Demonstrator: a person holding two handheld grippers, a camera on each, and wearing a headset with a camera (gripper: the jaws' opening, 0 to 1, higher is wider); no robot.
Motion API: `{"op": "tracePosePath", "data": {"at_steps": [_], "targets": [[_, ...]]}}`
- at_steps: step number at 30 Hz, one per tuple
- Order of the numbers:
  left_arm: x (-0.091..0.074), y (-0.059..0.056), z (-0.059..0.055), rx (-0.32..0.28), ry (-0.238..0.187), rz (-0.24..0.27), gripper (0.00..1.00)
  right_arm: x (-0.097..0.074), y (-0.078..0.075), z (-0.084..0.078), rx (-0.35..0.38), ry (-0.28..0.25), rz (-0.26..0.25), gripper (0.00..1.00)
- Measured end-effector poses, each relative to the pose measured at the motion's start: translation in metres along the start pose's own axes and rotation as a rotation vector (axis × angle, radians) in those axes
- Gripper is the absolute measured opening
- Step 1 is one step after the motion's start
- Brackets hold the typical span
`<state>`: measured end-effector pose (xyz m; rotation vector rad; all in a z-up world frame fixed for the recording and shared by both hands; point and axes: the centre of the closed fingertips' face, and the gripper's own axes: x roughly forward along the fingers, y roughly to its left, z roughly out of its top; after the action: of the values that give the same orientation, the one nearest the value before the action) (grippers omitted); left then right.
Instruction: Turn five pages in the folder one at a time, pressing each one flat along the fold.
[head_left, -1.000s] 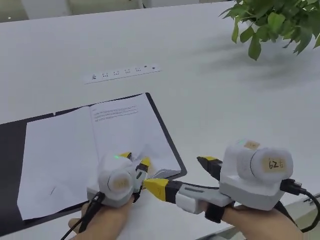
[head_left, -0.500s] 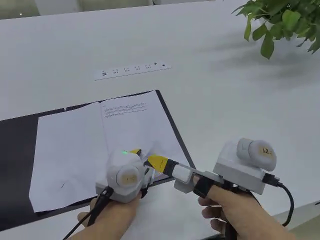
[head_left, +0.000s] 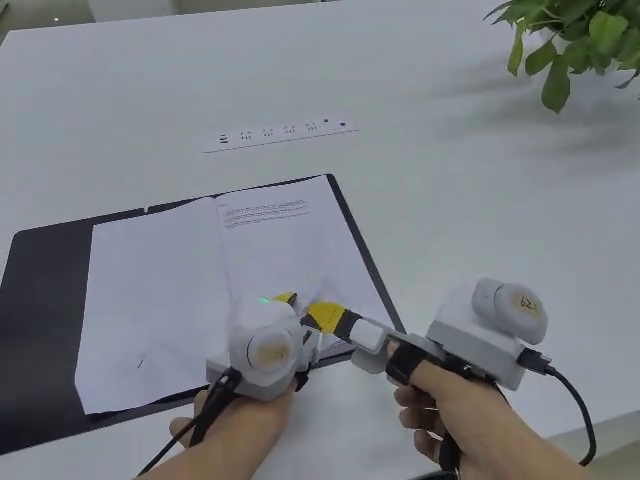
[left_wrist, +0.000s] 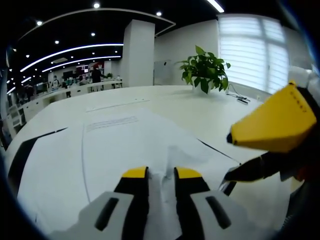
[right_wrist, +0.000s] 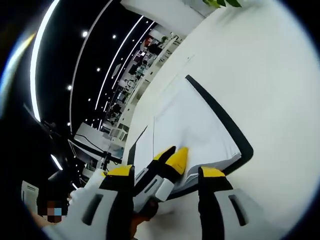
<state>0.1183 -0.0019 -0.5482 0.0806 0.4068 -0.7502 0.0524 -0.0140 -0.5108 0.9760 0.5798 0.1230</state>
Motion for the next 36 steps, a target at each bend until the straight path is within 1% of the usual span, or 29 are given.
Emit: {"op": "tracePosePath", "data": {"at_steps": [1,3,4,5,7,9,11,12,16,19,22,25,26,27,29,30,31,32,33,34,35,36], "targets": [[0.0,0.0,0.0,0.0,-0.001,0.0,0.19,0.001,-0.004,-0.001,0.029,0.003,-0.012,0.47],[0.0,0.0,0.0,0.0,0.0,0.0,0.19,0.003,-0.011,0.001,0.038,-0.012,-0.034,0.43],[0.0,0.0,0.0,-0.001,0.0,0.0,0.19,0.003,-0.012,0.002,0.041,-0.018,-0.039,0.39],[0.0,0.0,0.0,-0.001,0.0,-0.001,0.19,0.004,-0.016,0.003,0.06,-0.025,-0.053,0.36],[0.0,0.0,0.0,0.001,0.001,-0.003,0.19,0.005,-0.018,0.004,0.074,-0.034,-0.06,0.3],[0.0,0.0,0.0,0.001,0.001,-0.004,0.19,0.006,-0.023,0.004,0.09,-0.041,-0.079,0.26],[0.0,0.0,0.0,-0.002,0.002,-0.005,0.19,0.007,-0.026,0.006,0.125,-0.059,-0.087,0.22],[0.0,0.0,0.0,-0.001,0.002,-0.005,0.19,0.006,-0.031,0.007,0.149,-0.069,-0.106,0.2],[-0.001,0.0,0.0,0.001,0.005,-0.008,0.18,0.006,-0.037,0.007,0.159,-0.076,-0.131,0.1],[-0.001,-0.001,0.001,0.001,0.006,-0.01,0.18,0.005,-0.045,0.008,0.187,-0.098,-0.152,0.0],[-0.001,-0.001,0.001,-0.003,0.01,-0.009,0.18,0.006,-0.045,0.007,0.213,-0.108,-0.148,0.0],[-0.002,-0.001,0.001,-0.009,0.013,-0.009,0.18,0.006,-0.042,0.006,0.182,-0.116,-0.15,0.0],[-0.002,-0.001,0.002,-0.027,0.014,-0.013,0.18,0.005,-0.043,0.007,0.168,-0.117,-0.152,0.0],[-0.002,-0.002,0.002,-0.057,0.012,-0.019,0.19,0.005,-0.043,0.007,0.159,-0.119,-0.156,0.0],[-0.003,-0.005,0.005,-0.144,0.01,-0.035,0.22,0.004,-0.042,0.007,0.14,-0.118,-0.154,0.0],[-0.004,-0.006,0.006,-0.181,0.017,-0.041,0.25,0.003,-0.042,0.008,0.137,-0.12,-0.154,0.0],[-0.005,-0.004,0.006,-0.155,0.024,-0.039,0.26,0.003,-0.041,0.008,0.135,-0.124,-0.153,0.0],[-0.006,-0.006,0.006,-0.155,0.031,-0.044,0.26,0.002,-0.041,0.008,0.131,-0.123,-0.154,0.0],[-0.009,-0.007,0.006,-0.173,0.036,-0.05,0.29,0.002,-0.04,0.008,0.122,-0.125,-0.157,0.0],[-0.011,-0.007,0.007,-0.175,0.037,-0.051,0.31,0.001,-0.039,0.008,0.115,-0.127,-0.157,0.0],[-0.014,-0.006,0.009,-0.178,0.026,-0.049,0.33,0.0,-0.038,0.009,0.112,-0.132,-0.151,0.0],[-0.017,-0.005,0.011,-0.176,0.022,-0.046,0.33,-0.001,-0.036,0.009,0.109,-0.135,-0.153,0.0]]}}
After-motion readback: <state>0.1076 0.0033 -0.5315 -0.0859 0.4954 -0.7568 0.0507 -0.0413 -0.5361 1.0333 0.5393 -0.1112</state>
